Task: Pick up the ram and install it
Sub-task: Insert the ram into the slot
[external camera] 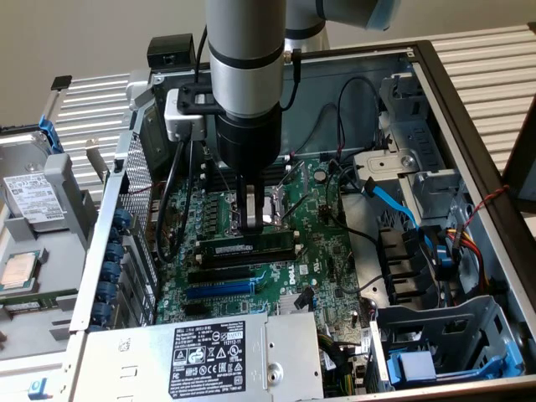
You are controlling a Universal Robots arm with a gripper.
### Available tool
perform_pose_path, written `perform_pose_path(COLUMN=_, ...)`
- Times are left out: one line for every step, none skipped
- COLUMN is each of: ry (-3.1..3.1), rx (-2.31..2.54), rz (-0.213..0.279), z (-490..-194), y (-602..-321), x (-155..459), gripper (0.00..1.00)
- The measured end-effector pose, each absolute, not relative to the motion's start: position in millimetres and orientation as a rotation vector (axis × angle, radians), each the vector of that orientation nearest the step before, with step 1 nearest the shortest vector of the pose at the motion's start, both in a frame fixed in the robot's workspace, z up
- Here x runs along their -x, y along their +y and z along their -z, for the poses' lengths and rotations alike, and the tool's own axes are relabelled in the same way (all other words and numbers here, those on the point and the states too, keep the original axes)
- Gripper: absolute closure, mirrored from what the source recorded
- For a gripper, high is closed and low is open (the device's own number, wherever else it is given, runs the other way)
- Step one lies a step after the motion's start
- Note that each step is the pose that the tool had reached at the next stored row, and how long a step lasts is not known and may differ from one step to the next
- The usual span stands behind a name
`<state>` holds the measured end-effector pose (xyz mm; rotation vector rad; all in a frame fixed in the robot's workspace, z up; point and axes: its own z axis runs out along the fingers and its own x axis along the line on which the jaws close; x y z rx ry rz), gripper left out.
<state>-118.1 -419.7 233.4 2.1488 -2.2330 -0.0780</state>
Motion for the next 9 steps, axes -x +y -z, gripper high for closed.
perform_pose_path(ry=-2.233, rx=-2.149, rz=0.078, z=-233.4, y=-419.7, x=118.1, gripper=0.88)
perform_pose_path(ry=-2.233, rx=-2.148, rz=0.078, z=-233.3, y=-419.7, x=118.1, gripper=0.88)
perform_pose_path(ry=-2.234, rx=-2.148, rz=0.078, z=-233.3, y=-419.7, x=118.1, gripper=0.88)
perform_pose_path(ry=-2.234, rx=-2.148, rz=0.078, z=-233.3, y=-419.7, x=118.1, gripper=0.88)
perform_pose_path(ry=-2.234, rx=-2.147, rz=0.078, z=-233.3, y=-419.7, x=118.1, gripper=0.88)
perform_pose_path(ry=-2.235, rx=-2.147, rz=0.078, z=-233.3, y=-419.7, x=118.1, gripper=0.88)
perform_pose_path(ry=-2.235, rx=-2.147, rz=0.078, z=-233.3, y=-419.7, x=118.1, gripper=0.88)
perform_pose_path(ry=-2.235, rx=-2.147, rz=0.078, z=-233.3, y=-419.7, x=118.1, gripper=0.88)
perform_pose_path(ry=-2.235, rx=-2.146, rz=0.078, z=-233.3, y=-419.7, x=118.1, gripper=0.88)
